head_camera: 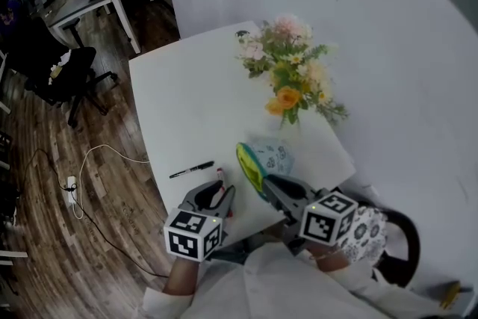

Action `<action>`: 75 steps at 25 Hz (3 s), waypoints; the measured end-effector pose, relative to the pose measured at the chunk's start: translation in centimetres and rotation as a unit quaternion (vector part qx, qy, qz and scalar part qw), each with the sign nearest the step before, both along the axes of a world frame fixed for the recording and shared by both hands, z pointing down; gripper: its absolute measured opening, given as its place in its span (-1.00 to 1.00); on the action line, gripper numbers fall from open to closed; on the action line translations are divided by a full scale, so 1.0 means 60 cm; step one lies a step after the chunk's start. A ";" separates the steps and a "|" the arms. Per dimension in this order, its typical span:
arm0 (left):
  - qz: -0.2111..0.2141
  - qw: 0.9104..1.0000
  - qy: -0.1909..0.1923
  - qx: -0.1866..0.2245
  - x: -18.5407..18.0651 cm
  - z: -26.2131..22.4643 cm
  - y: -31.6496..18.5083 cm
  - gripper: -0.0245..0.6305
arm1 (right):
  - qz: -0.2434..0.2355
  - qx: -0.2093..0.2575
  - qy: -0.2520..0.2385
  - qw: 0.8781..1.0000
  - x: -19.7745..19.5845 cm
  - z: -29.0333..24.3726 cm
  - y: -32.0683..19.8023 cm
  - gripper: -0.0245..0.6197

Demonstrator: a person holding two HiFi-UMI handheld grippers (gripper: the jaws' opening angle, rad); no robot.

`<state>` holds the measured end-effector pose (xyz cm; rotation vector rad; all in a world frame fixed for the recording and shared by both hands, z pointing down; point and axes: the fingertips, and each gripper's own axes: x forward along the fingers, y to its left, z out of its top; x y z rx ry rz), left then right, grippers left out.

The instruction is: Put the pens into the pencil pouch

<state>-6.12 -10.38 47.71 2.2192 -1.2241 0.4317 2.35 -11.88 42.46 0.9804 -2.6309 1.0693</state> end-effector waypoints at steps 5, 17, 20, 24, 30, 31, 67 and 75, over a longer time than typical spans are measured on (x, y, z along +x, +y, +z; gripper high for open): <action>0.002 1.000 0.003 0.008 -0.004 -0.011 -0.003 -0.57 | 0.008 -0.012 -0.067 0.998 -0.011 -0.025 -0.001 -0.79; 0.004 1.000 0.002 0.006 -0.018 -0.008 -0.009 -0.67 | 0.009 -0.060 -0.169 0.984 -0.017 -0.035 0.000 -0.79; -0.001 1.000 -0.005 -0.010 -0.025 0.004 -0.010 -0.67 | 0.012 -0.070 -0.198 0.978 -0.015 -0.035 -0.005 -0.79; -0.006 0.999 -0.027 -0.033 -0.032 0.025 -0.010 -0.67 | 0.016 -0.080 -0.209 0.974 -0.008 -0.028 -0.006 -0.79; -0.003 0.997 -0.055 -0.061 -0.030 0.056 -0.020 -0.67 | 0.009 -0.087 -0.221 0.971 -0.006 -0.026 -0.006 -0.79; -0.004 0.996 -0.057 -0.063 -0.030 0.059 -0.023 -0.67 | 0.007 -0.089 -0.223 0.971 -0.006 -0.025 -0.005 -0.79; -0.050 0.976 -0.173 -0.122 -0.039 0.179 -0.072 -0.62 | -0.014 -0.115 -0.229 0.966 0.010 0.002 -0.004 -0.79; -0.047 0.977 -0.171 -0.117 -0.040 0.182 -0.083 -0.62 | -0.019 -0.117 -0.227 0.967 0.009 0.004 0.000 -0.79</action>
